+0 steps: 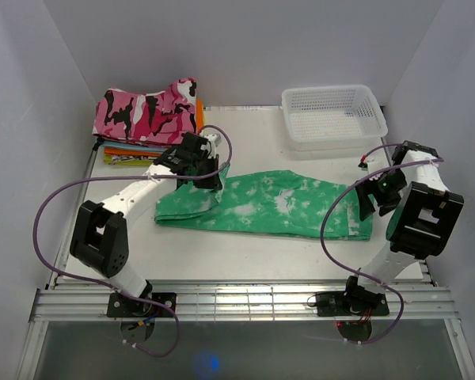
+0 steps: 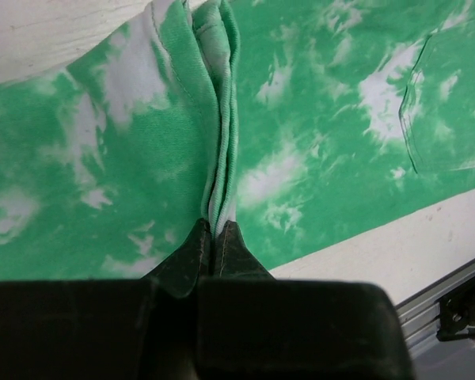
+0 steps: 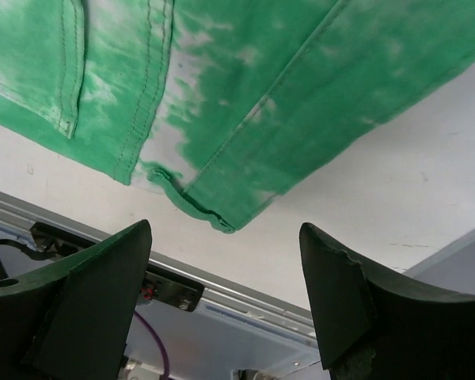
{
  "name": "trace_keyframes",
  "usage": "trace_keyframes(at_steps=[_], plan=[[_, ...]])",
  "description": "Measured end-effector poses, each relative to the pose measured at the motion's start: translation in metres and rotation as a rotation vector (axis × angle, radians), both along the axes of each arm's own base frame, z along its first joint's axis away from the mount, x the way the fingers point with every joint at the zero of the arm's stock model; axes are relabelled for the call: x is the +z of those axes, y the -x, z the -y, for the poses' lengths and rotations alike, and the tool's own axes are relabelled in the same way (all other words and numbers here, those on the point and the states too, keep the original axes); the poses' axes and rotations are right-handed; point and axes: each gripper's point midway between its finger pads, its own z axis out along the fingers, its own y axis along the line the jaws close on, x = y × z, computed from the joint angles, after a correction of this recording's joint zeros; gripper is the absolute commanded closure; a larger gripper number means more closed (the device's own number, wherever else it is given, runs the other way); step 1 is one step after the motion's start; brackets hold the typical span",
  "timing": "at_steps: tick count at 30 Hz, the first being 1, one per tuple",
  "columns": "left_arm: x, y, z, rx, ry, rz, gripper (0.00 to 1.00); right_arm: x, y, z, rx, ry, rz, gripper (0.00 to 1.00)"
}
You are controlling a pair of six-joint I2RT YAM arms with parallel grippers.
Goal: Fold and stack the trousers
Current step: Fold the trousers
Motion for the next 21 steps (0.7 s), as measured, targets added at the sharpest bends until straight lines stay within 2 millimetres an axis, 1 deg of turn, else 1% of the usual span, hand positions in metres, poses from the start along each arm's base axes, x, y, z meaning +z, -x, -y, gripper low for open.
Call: trace_keyframes(at_steps=[4, 8, 12, 17, 21], plan=[[-0.010, -0.002, 0.020, 0.023, 0.008, 0.002, 1.00, -0.018, 0.015, -0.005, -0.049, -0.011, -0.069, 0.20], [-0.021, -0.002, 0.036, 0.036, 0.013, -0.013, 1.00, -0.029, 0.016, -0.007, -0.079, -0.016, -0.092, 0.20], [-0.022, -0.002, 0.047, 0.044, 0.024, -0.008, 1.00, -0.031, 0.012, -0.006, -0.091, -0.012, -0.081, 0.20], [-0.019, -0.006, 0.066, 0.040, 0.042, 0.007, 1.00, -0.031, 0.011, -0.007, -0.102, -0.012, -0.082, 0.20], [-0.023, -0.002, 0.079, 0.027, 0.046, 0.007, 1.00, -0.031, 0.012, -0.007, -0.102, -0.012, -0.082, 0.21]])
